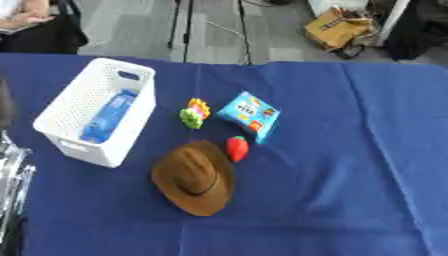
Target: Pick up objects on the table and place them in the box.
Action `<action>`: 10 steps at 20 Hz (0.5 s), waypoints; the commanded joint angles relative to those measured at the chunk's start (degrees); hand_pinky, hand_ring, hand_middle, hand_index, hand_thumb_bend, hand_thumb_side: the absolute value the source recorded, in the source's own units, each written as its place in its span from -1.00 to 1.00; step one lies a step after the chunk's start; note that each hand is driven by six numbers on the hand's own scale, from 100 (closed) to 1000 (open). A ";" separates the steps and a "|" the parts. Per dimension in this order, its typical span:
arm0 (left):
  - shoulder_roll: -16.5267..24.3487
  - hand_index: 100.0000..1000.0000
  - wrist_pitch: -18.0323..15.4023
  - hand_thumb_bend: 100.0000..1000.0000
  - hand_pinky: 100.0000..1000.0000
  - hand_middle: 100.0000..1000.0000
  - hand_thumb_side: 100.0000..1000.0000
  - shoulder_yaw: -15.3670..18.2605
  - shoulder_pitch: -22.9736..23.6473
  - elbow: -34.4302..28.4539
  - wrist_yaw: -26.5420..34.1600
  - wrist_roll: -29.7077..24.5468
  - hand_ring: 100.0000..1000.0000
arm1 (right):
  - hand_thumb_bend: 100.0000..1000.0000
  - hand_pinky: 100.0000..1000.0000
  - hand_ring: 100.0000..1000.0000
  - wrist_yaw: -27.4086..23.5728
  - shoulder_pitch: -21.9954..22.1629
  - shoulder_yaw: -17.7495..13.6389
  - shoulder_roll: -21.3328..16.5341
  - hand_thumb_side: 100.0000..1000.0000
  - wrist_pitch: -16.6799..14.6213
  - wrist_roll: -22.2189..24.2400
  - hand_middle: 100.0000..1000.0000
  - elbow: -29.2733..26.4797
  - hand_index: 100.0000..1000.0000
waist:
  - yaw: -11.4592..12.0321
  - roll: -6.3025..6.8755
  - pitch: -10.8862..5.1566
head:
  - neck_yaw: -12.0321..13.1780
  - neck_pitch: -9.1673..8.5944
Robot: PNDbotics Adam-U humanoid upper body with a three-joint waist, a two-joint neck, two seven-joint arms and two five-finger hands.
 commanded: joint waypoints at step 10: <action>0.04 0.80 -0.20 -1.00 0.78 0.82 1.00 -0.71 0.47 -0.93 0.67 -1.47 0.76 | -0.85 0.61 0.76 1.96 -1.24 8.42 -16.94 1.00 13.34 19.65 0.76 -0.91 0.89 | 0.38 -0.74 -2.52 | -0.83 -0.21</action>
